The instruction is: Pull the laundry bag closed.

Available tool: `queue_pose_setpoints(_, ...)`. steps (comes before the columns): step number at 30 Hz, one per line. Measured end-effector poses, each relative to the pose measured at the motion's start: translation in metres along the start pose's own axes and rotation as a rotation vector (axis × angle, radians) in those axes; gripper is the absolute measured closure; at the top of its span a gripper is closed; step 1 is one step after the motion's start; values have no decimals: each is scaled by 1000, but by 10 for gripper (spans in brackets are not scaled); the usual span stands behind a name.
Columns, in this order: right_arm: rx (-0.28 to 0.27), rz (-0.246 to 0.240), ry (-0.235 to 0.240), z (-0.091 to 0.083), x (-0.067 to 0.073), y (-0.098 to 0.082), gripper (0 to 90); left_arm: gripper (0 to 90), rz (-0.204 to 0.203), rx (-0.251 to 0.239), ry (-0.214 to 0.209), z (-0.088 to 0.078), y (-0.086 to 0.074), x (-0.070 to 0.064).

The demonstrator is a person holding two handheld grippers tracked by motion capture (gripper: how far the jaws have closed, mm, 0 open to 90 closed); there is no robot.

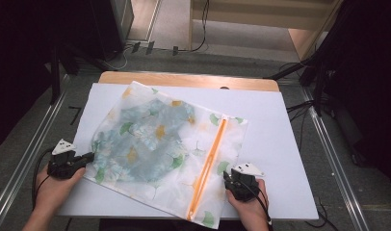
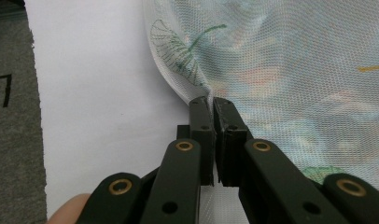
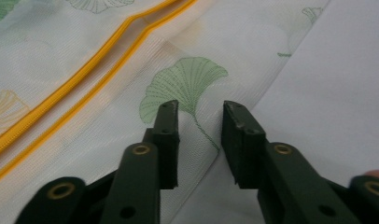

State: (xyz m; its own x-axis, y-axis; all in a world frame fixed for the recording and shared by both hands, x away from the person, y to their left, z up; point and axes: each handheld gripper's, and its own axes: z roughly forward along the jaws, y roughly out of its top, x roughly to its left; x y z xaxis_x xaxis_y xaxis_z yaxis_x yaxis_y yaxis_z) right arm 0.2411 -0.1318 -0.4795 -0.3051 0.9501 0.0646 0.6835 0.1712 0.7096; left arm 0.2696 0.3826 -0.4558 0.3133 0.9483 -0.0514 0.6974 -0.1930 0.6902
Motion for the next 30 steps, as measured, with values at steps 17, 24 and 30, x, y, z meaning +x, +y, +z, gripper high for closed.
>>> queue_pose_setpoints(17, 0, -44, 91, 4, -15, 10, 900, 900, 25, 27, -43, -7, 0, -8)
queue_pose_setpoints(24, -10, -48, 92, 12, -38, 20, 900, 900, 36, 66, -138, -17, -7, -29)
queue_pose_setpoints(30, -34, -35, 96, 24, -59, 34, 900, 900, 89, 102, -214, -16, -8, -50)
